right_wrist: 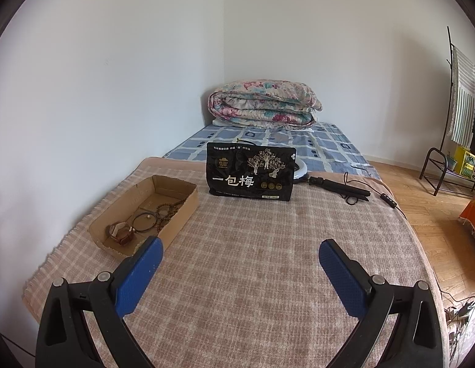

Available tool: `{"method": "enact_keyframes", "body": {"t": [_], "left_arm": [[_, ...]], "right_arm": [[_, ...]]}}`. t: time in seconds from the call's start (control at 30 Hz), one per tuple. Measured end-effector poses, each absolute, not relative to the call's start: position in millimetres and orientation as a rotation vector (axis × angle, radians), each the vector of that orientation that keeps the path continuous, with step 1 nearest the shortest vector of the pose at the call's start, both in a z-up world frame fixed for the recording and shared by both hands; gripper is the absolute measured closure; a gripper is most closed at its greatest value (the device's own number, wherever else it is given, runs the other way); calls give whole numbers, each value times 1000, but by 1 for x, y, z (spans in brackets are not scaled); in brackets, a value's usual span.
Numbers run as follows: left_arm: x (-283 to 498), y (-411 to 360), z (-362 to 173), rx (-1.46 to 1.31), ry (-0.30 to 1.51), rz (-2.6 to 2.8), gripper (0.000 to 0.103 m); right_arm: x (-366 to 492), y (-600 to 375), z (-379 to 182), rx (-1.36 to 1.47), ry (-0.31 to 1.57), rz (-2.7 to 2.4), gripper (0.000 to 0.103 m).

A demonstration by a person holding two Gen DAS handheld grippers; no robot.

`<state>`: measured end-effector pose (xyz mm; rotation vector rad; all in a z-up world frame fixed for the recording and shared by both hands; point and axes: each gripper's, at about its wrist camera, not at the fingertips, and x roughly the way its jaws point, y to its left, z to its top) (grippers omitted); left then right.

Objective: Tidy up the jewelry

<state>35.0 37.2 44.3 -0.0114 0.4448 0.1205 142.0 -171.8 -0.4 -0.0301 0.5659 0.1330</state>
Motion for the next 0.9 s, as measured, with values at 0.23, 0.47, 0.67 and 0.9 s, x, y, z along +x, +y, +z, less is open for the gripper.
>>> {"method": "enact_keyframes", "body": {"t": [0.23, 0.47, 0.67, 0.9], "left_arm": [[36, 38, 46, -11, 444, 124, 0], [35, 38, 46, -8, 443, 121, 0], [35, 37, 46, -9, 446, 120, 0], [36, 37, 44, -6, 452, 115, 0]], "right_arm": [[142, -171, 0, -30, 566, 133, 0], [142, -171, 0, -29, 566, 134, 0], [142, -170, -1, -29, 568, 135, 0], [143, -170, -1, -29, 569, 135, 0]]}}
